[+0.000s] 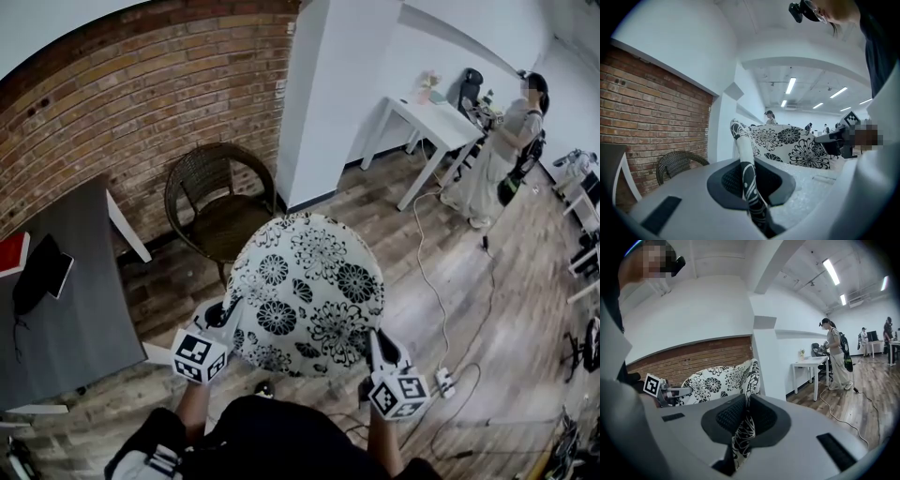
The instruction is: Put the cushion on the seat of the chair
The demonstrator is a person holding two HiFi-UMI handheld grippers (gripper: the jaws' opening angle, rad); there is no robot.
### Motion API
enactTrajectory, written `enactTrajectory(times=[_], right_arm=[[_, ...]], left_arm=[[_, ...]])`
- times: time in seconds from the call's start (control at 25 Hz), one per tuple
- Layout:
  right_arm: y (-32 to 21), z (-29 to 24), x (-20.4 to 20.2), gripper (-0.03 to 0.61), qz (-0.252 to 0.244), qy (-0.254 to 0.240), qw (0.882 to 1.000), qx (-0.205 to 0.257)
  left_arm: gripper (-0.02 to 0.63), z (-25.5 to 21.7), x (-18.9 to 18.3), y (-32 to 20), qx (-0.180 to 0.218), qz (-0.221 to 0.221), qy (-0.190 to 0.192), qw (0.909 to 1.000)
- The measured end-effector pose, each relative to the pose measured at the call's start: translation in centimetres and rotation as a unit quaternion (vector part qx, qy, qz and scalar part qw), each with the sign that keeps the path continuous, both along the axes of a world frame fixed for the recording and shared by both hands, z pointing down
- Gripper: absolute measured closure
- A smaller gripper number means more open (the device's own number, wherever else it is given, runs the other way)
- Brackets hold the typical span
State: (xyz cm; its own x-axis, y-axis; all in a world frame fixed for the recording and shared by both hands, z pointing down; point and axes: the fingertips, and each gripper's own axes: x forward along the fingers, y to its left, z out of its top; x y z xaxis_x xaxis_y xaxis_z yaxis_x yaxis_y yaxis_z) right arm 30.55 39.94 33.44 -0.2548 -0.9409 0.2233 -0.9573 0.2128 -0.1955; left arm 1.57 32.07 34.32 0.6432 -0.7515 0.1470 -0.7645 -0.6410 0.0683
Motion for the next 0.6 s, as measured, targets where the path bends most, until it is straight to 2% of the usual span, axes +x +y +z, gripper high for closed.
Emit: enactTrajectory(times=[0.6], right_arm=[[-6.2, 1.0, -2.3, 0.551, -0.032, -0.014, 0.999, -0.024]], left_arm=[[0.601, 0.9, -1.7, -3.9, -0.015, -0.026, -0.003, 0.9995]])
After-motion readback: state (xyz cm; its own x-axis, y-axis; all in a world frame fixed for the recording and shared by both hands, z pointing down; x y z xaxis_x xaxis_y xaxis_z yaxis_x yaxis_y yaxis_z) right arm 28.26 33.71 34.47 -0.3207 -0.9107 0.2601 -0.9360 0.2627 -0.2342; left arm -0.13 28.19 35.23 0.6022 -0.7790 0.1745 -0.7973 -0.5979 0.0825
